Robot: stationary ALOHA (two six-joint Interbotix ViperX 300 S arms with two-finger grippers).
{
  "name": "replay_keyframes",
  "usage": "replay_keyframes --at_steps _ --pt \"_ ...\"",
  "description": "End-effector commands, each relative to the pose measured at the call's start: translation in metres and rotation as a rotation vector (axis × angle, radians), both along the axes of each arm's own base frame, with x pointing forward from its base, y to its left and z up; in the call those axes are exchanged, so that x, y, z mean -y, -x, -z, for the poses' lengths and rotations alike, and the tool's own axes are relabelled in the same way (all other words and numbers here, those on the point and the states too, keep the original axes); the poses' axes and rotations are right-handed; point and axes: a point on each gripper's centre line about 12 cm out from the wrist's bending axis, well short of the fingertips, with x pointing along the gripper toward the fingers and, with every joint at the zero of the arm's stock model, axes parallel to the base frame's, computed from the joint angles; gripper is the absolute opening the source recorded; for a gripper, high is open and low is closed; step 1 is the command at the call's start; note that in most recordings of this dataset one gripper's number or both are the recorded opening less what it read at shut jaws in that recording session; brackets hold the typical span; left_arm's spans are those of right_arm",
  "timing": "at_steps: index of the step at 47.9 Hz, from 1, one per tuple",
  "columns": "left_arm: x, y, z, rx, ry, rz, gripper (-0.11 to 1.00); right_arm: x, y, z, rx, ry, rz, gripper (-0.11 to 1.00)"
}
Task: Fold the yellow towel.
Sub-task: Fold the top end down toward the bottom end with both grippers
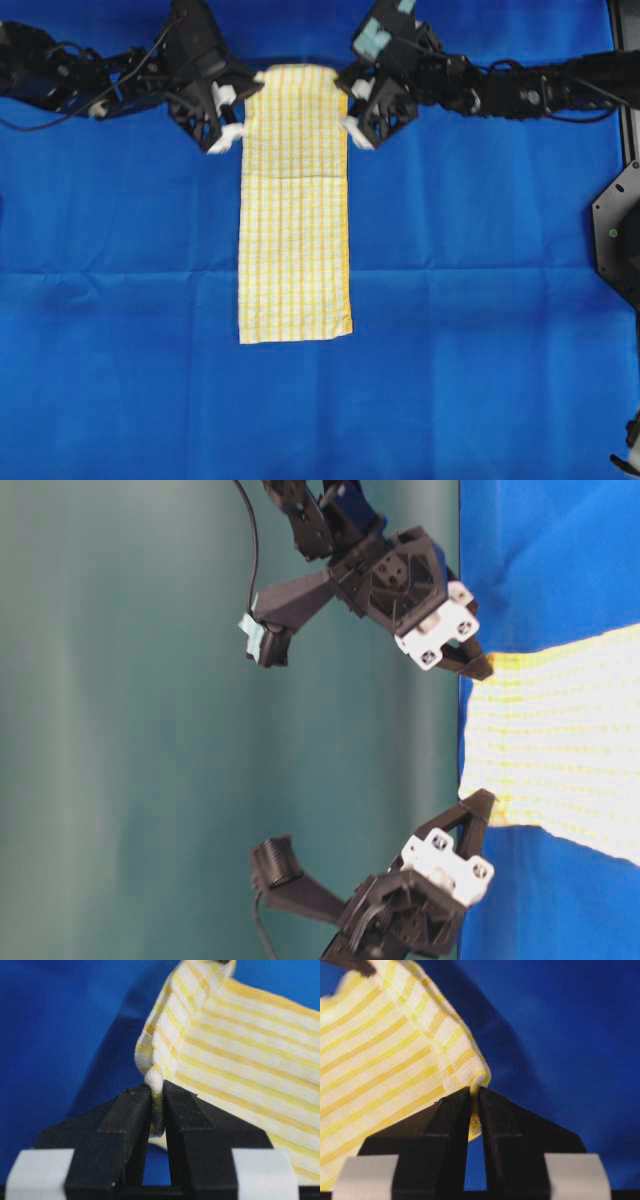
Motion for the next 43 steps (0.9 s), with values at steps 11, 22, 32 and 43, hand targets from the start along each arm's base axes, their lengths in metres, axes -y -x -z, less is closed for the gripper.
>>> replay_keyframes --at_steps 11,22,32,43 --pt "0.067 0.002 -0.038 0.049 -0.009 0.170 0.05 -0.065 0.007 -0.036 0.087 -0.004 -0.129 0.05" --pt "0.129 0.005 -0.041 0.048 0.017 0.333 0.05 -0.114 0.013 -0.037 0.100 -0.039 -0.218 0.05" --pt "0.170 0.008 -0.037 0.048 0.103 0.400 0.05 -0.159 0.013 -0.034 0.101 -0.069 -0.306 0.05" --pt "0.208 0.009 -0.033 0.040 0.120 0.497 0.05 -0.192 0.014 -0.029 0.090 -0.090 -0.369 0.05"
